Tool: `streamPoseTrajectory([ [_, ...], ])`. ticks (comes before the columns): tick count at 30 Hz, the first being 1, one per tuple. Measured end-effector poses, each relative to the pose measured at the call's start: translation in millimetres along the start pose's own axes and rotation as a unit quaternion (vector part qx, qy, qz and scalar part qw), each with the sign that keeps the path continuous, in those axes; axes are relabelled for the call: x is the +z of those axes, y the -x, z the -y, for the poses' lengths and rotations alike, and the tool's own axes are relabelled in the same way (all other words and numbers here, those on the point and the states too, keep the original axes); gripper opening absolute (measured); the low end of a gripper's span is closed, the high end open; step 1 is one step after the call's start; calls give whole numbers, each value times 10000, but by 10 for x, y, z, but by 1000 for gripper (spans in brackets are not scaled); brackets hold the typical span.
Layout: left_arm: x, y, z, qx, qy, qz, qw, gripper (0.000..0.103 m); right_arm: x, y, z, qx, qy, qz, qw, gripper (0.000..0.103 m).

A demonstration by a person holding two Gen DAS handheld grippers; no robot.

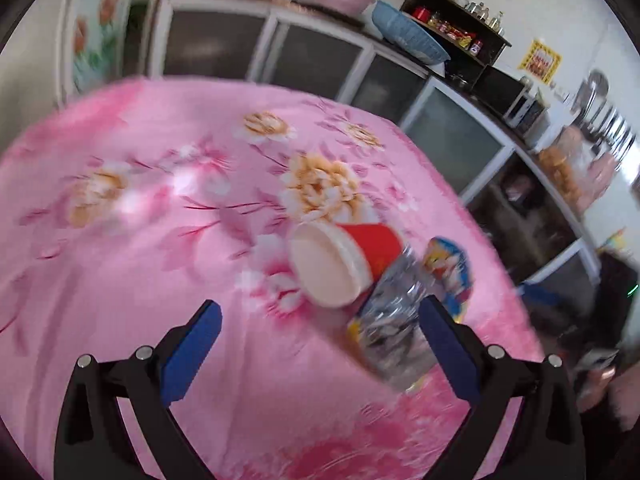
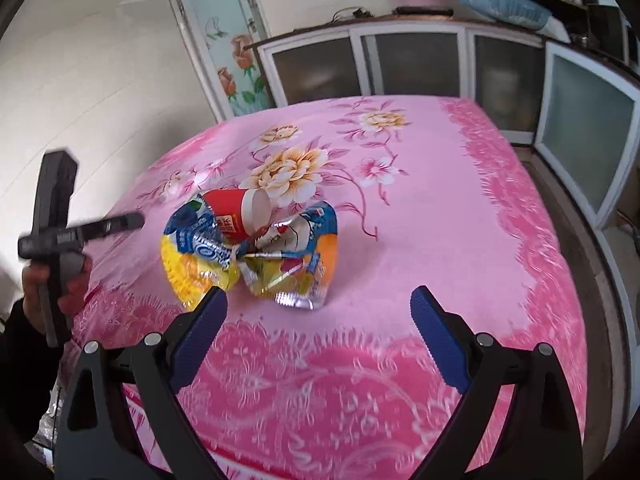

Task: Collect trash
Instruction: 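Grasp the red paper cup with the left tool while the right tool grips the snack wrappers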

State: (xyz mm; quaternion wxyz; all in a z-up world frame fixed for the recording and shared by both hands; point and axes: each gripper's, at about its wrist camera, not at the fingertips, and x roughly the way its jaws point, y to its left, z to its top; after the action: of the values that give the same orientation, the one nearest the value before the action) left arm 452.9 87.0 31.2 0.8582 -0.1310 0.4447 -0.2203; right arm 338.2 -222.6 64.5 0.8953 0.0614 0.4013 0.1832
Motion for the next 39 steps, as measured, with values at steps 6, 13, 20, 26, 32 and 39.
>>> streamPoseTrajectory([
  [6,317,-314,-197,-841,664,-584,9925,95,104,-143,63,222,-169,-46,9996,89],
  [13,330,-609,-228,-1190,1009,-980,9829,95,168,-297,74,355,-107,-209,9991,89],
  [20,411,-797,-156,-1272,1071,-1138,9795,95,248,-465,68,553,-141,-316,9979,88],
  [26,494,-1015,-112,-1437,1239,-1333,9727,95,265,-601,-2,639,-16,-481,9968,88],
  [32,604,-1240,-64,-1515,1295,-1536,9678,95,271,-736,-81,637,155,-687,9955,83],
  [39,580,-1383,-43,-1507,1328,-1636,9659,66,258,-858,-128,577,299,-954,9933,54],
])
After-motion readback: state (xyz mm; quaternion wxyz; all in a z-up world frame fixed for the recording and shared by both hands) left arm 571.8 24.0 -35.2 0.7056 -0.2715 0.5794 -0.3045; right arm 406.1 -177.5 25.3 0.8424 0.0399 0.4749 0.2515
